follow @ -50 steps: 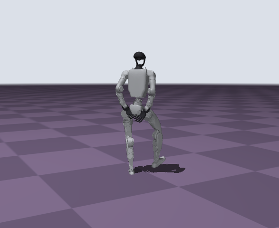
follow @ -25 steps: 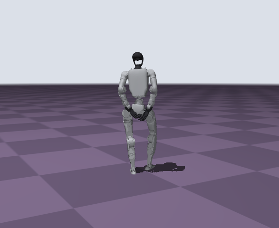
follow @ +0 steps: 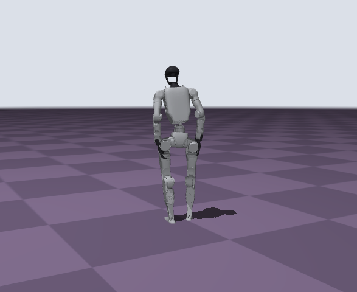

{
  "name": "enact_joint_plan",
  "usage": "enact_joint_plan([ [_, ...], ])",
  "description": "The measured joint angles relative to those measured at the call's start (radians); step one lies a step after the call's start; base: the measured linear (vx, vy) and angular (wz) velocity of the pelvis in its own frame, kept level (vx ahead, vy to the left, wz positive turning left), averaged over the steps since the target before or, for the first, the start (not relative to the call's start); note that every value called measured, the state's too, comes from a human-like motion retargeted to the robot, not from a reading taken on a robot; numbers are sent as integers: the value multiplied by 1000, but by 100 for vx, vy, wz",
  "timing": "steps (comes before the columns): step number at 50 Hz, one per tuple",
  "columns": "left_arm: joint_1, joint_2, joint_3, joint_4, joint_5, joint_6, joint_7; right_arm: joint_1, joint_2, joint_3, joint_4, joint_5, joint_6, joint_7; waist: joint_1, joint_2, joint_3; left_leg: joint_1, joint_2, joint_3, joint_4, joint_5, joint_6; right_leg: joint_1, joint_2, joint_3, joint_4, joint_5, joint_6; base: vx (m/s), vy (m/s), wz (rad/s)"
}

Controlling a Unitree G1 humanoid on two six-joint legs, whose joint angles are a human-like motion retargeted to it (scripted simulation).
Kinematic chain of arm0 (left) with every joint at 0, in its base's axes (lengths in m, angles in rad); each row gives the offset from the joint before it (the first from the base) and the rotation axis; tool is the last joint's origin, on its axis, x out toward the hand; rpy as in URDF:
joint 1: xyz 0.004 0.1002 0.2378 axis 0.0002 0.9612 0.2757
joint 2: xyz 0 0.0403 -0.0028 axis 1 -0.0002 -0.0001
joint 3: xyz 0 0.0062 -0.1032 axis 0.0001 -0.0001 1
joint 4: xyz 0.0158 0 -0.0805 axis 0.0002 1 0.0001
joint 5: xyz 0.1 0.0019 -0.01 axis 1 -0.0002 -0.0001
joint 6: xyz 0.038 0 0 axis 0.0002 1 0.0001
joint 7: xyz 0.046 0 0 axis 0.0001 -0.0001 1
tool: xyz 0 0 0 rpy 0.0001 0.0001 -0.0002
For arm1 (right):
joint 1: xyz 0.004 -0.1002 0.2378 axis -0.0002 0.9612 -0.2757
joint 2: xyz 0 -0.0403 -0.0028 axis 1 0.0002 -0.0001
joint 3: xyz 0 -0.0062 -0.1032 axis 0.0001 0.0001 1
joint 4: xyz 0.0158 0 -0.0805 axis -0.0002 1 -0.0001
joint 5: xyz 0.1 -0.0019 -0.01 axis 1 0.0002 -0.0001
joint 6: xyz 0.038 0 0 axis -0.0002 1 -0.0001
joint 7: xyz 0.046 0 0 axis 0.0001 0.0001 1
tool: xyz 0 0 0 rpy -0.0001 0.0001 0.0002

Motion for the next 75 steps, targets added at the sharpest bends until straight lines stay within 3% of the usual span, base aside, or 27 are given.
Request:
enact_joint_plan([
  [7, -47, 3, 65, -1, -25, 12, 59, -66, -23, -87, 25, 44, 12, -58, 2, 45, 5, -71, 60, 80, 180, -81, 8, 105, 29, -61, -104, 16, -12, 5, 0, 45],
  [20, -112, -12, 147, 69, -36, 57, 82, -179, -24, -176, -13, 131, 26, -126, -37, 145, 25, -62, 163, 50, 377, -219, -4, 290, 137, -77, -261, 59, -47, 6, 1, 12],
  [36, -191, 34, 185, 6, -67, 72, 35, -222, -72, -218, -140, 168, 27, -109, -63, 184, 81, 0, 207, 31, 443, -281, -12, 418, 188, -75, -332, 86, -65, 0, 0, 0],
  [55, -240, 135, 182, -184, -18, 61, 7, -195, -273, -403, -364, 121, 12, -184, -49, 182, 107, -118, 270, -18, 591, -330, -17, 373, 239, -101, -310, 91, -77, 0, 0, 0],
  [62, -242, 142, 188, -169, 2, 94, -26, -149, -281, -420, -237, 88, 56, -113, -15, 205, 84, -203, 297, -39, 651, -348, -25, 330, 267, -116, -331, 100, -75, 0, 0, 0],
  [75, -200, 46, 233, -7, -140, 158, -137, -184, -163, -346, 29, 141, 100, 35, -26, 271, 18, -283, 321, 2, 674, -377, -15, 232, 261, -95, -293, 94, -82, 0, 0, 0],
])
